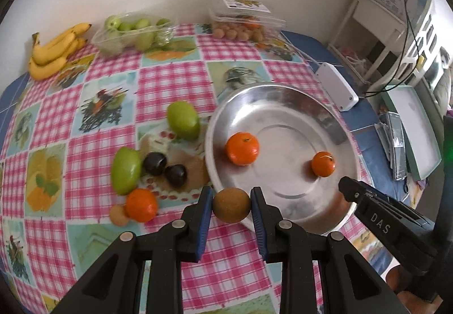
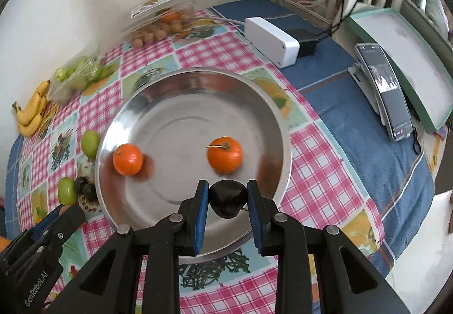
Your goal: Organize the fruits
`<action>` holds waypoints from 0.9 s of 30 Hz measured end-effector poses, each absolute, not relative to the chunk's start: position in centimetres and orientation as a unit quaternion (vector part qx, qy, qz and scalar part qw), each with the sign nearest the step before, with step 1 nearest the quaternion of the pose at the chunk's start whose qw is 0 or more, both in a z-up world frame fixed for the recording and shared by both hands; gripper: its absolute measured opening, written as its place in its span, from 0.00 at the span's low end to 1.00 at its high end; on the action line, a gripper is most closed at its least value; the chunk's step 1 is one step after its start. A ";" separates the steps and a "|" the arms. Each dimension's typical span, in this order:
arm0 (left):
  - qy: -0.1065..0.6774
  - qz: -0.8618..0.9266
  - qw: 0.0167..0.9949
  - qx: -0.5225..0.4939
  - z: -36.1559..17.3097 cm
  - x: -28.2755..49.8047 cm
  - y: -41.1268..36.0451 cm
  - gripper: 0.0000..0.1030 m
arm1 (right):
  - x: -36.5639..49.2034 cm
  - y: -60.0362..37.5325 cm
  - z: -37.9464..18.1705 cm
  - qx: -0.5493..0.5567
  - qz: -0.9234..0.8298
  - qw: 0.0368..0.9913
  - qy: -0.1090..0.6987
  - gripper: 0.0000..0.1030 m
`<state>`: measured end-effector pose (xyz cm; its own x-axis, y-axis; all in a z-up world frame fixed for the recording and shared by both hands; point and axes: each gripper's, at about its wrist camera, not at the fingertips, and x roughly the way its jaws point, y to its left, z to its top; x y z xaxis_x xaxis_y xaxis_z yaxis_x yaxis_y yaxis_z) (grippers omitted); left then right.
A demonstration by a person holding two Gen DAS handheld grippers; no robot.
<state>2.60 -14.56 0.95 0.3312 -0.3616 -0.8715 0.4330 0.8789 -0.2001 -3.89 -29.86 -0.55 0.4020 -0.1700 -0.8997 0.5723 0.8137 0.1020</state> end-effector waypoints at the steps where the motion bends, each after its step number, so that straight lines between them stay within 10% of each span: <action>1: 0.524 -0.245 0.815 0.036 0.9 2.6 -14.8 0.28 | -3.9 -29.9 -0.6 0.202 -0.228 0.812 0.498 0.28; 27: 0.528 -0.283 0.799 0.052 -2.1 3.9 -18.4 0.28 | -1.7 -29.9 -4.4 0.197 -0.220 0.789 0.539 0.28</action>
